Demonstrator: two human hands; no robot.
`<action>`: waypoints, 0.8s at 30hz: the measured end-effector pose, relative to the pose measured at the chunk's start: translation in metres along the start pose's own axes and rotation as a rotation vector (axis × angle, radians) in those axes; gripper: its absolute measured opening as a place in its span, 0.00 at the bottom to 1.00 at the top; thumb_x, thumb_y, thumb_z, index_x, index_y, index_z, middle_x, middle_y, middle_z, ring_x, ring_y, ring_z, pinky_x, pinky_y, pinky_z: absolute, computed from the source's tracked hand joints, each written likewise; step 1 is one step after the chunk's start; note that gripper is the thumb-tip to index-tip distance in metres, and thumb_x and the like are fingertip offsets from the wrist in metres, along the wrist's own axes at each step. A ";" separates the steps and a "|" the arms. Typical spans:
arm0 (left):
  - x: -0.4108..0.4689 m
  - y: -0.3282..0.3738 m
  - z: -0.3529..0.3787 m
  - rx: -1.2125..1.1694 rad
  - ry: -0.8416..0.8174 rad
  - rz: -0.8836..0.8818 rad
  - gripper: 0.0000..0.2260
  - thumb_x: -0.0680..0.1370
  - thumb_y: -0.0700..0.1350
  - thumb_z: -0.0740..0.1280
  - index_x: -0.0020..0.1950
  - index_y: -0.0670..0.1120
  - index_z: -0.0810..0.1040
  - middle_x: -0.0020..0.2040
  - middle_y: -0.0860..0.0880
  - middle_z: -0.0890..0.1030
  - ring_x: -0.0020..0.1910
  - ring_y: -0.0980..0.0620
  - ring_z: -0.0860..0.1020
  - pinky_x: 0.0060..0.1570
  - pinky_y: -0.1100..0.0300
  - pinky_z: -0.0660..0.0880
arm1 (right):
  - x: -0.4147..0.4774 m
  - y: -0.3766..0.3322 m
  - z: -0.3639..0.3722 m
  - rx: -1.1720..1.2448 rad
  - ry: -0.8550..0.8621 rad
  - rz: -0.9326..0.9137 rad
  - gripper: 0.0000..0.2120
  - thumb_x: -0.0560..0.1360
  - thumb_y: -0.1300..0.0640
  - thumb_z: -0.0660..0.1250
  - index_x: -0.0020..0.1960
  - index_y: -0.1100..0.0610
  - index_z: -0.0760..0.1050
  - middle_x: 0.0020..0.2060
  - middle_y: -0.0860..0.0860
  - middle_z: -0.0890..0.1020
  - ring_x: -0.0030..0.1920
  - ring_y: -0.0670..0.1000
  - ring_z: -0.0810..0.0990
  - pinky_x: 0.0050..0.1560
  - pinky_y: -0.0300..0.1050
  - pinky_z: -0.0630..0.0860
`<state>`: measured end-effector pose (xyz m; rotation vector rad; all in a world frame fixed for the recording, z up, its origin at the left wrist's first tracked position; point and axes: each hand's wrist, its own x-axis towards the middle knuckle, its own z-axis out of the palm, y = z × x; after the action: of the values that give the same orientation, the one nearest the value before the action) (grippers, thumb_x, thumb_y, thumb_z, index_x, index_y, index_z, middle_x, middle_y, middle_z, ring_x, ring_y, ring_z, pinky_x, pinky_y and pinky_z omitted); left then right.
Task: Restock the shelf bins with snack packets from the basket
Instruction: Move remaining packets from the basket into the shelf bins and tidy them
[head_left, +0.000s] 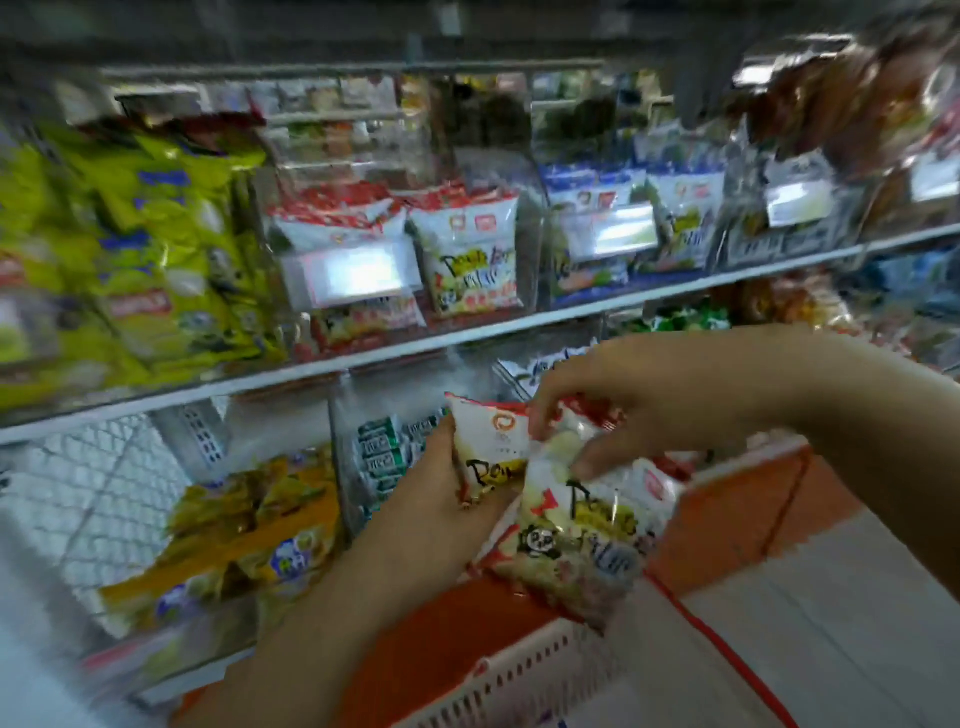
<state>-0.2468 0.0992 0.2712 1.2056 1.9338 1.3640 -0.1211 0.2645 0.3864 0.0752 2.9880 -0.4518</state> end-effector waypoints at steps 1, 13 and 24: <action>0.002 0.012 -0.005 -0.013 0.028 0.003 0.16 0.78 0.50 0.65 0.59 0.67 0.64 0.51 0.74 0.75 0.47 0.80 0.72 0.43 0.79 0.71 | 0.002 -0.006 -0.009 0.012 0.049 -0.001 0.15 0.72 0.38 0.70 0.54 0.29 0.68 0.48 0.31 0.74 0.47 0.38 0.76 0.47 0.38 0.73; 0.008 0.088 -0.061 -0.573 0.061 -0.199 0.32 0.66 0.68 0.66 0.66 0.56 0.75 0.60 0.51 0.82 0.54 0.48 0.83 0.45 0.55 0.82 | 0.024 -0.043 -0.080 0.062 0.359 -0.148 0.26 0.74 0.43 0.69 0.70 0.37 0.66 0.65 0.39 0.73 0.63 0.37 0.71 0.50 0.27 0.70; 0.038 0.108 -0.060 -0.638 0.216 -0.125 0.42 0.69 0.51 0.77 0.75 0.64 0.57 0.63 0.49 0.80 0.49 0.45 0.85 0.46 0.49 0.81 | 0.057 -0.035 -0.059 0.332 1.014 -0.042 0.33 0.69 0.36 0.70 0.70 0.44 0.68 0.61 0.39 0.72 0.60 0.41 0.71 0.57 0.41 0.69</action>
<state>-0.2712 0.1144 0.3974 0.6411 1.4776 1.8988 -0.1863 0.2499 0.4453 0.3729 3.8277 -1.2255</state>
